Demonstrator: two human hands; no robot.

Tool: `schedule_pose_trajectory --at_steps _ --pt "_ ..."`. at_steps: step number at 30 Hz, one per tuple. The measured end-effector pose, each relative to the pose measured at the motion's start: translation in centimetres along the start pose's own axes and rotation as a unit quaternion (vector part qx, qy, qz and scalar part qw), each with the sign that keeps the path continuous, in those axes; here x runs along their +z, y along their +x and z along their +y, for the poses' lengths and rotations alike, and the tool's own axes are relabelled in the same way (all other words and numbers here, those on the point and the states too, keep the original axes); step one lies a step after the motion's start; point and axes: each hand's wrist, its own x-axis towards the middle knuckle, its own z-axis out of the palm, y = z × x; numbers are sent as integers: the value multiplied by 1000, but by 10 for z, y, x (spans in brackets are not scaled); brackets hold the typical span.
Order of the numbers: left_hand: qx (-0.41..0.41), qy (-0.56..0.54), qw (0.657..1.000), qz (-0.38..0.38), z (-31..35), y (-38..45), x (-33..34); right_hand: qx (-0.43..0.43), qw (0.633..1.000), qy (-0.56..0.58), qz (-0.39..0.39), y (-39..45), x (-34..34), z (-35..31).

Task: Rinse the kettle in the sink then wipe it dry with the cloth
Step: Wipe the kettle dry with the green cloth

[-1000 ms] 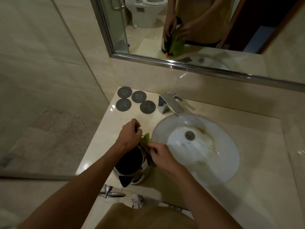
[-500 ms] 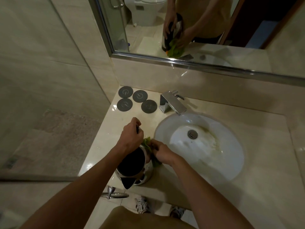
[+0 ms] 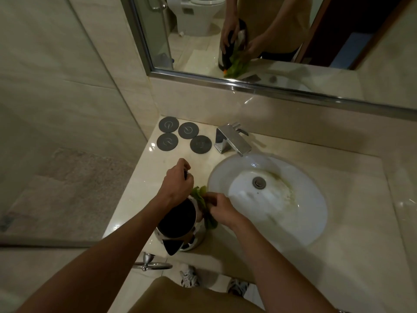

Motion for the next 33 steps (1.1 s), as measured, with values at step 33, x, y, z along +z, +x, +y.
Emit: schedule_pose_trajectory --at_steps 33 --pt "1 -3 1000 11 2 -1 -3 99 973 189 91 -35 31 27"
